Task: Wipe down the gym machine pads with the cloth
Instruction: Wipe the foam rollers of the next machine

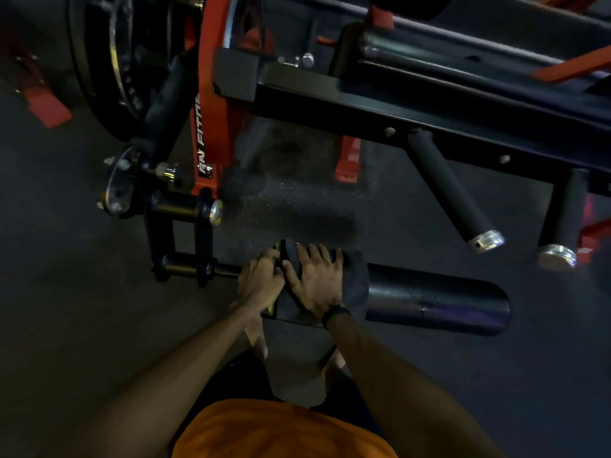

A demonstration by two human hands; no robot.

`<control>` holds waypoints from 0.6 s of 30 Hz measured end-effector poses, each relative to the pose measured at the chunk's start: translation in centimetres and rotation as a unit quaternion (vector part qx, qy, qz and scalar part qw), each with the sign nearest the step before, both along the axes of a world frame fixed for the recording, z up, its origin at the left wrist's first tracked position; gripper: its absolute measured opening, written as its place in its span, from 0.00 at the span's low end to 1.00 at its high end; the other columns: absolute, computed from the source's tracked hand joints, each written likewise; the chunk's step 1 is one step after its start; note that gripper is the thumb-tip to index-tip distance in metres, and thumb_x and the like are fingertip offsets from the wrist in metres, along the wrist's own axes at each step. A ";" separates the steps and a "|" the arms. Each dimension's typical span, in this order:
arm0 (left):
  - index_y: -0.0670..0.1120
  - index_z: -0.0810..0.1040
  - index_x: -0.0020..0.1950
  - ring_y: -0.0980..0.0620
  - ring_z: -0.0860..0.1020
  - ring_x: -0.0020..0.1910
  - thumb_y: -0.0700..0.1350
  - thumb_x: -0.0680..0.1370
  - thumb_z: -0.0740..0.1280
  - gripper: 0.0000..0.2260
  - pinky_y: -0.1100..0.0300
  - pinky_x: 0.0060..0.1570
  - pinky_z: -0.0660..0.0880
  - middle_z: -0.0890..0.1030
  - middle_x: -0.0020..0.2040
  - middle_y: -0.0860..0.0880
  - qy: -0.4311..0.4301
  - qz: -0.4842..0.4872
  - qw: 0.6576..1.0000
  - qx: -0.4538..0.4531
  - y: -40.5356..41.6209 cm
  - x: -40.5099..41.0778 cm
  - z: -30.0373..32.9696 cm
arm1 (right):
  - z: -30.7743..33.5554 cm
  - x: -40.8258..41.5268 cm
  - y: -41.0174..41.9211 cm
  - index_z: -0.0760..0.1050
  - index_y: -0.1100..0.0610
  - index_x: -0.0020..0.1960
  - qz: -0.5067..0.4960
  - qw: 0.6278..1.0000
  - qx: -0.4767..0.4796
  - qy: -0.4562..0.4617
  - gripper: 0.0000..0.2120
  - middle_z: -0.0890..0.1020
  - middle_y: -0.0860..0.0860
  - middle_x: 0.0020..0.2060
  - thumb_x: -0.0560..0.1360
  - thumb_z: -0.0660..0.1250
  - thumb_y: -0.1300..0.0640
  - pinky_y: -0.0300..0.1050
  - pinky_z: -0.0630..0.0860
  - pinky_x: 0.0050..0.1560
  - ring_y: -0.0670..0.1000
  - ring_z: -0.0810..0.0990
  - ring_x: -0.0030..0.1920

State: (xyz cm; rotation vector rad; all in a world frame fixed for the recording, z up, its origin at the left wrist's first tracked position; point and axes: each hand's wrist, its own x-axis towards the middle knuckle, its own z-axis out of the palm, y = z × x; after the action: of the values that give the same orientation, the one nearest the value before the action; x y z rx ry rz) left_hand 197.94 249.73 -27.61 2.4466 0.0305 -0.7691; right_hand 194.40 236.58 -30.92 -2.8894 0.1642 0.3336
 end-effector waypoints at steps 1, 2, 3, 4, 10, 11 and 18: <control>0.48 0.72 0.67 0.40 0.77 0.62 0.45 0.82 0.62 0.14 0.51 0.55 0.72 0.80 0.61 0.42 -0.010 0.009 1.000 0.001 -0.4 -0.2 0.0 | -0.1 -0.2 -0.6 0.76 0.52 0.66 -0.003 1.000 0.003 -0.019 0.26 0.81 0.53 0.58 0.81 0.51 0.38 0.64 0.64 0.67 0.57 0.76 0.60; 0.47 0.72 0.66 0.40 0.77 0.61 0.45 0.81 0.62 0.13 0.50 0.53 0.72 0.80 0.59 0.42 -0.023 0.018 1.000 0.004 -0.9 -0.3 0.0 | -0.1 -0.4 -1.2 0.77 0.53 0.64 -0.008 0.999 0.007 -0.032 0.25 0.81 0.53 0.56 0.82 0.51 0.39 0.63 0.65 0.67 0.57 0.77 0.59; 0.47 0.72 0.66 0.39 0.77 0.60 0.45 0.81 0.62 0.14 0.50 0.53 0.71 0.80 0.58 0.41 -0.034 0.027 0.999 0.008 -1.7 -0.5 0.1 | -0.2 -0.7 -2.1 0.77 0.53 0.64 -0.015 0.999 0.011 -0.038 0.25 0.82 0.53 0.56 0.82 0.51 0.40 0.63 0.65 0.67 0.57 0.77 0.58; 0.46 0.71 0.67 0.39 0.76 0.60 0.43 0.81 0.63 0.14 0.50 0.54 0.70 0.80 0.58 0.41 -0.045 0.039 0.998 0.009 -2.5 -0.8 0.2 | -0.4 -1.2 -3.0 0.78 0.54 0.63 -0.019 0.999 0.012 -0.044 0.24 0.82 0.53 0.55 0.82 0.51 0.40 0.63 0.66 0.68 0.57 0.77 0.58; 0.42 0.73 0.67 0.37 0.74 0.62 0.39 0.80 0.63 0.15 0.43 0.67 0.67 0.80 0.58 0.38 -0.117 0.124 0.985 0.014 -7.5 -2.0 0.2 | -1.0 -4.5 -10.8 0.80 0.55 0.59 -0.033 0.994 0.030 -0.104 0.21 0.82 0.53 0.52 0.82 0.54 0.44 0.61 0.68 0.66 0.57 0.77 0.56; 0.42 0.73 0.67 0.37 0.74 0.61 0.39 0.80 0.64 0.15 0.43 0.65 0.68 0.81 0.57 0.38 -0.130 0.132 0.982 0.017 -8.5 -2.3 -0.3 | -1.2 -5.3 -12.7 0.79 0.55 0.61 -0.031 0.993 0.029 -0.114 0.21 0.82 0.53 0.53 0.83 0.54 0.44 0.60 0.68 0.66 0.57 0.77 0.57; 0.42 0.74 0.68 0.32 0.75 0.61 0.40 0.80 0.64 0.16 0.43 0.62 0.70 0.80 0.59 0.35 -0.141 0.177 0.972 0.059 -12.3 -3.0 -2.3 | -1.2 -8.7 -21.3 0.81 0.55 0.58 -0.029 0.992 0.016 -0.118 0.20 0.83 0.53 0.52 0.83 0.55 0.45 0.60 0.66 0.69 0.56 0.78 0.57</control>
State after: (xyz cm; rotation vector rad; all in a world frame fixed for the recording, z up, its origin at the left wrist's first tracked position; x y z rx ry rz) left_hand 194.99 237.40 -29.92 2.5385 0.4033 -0.2667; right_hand 185.73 215.24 -32.10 -2.8563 0.1981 -0.0178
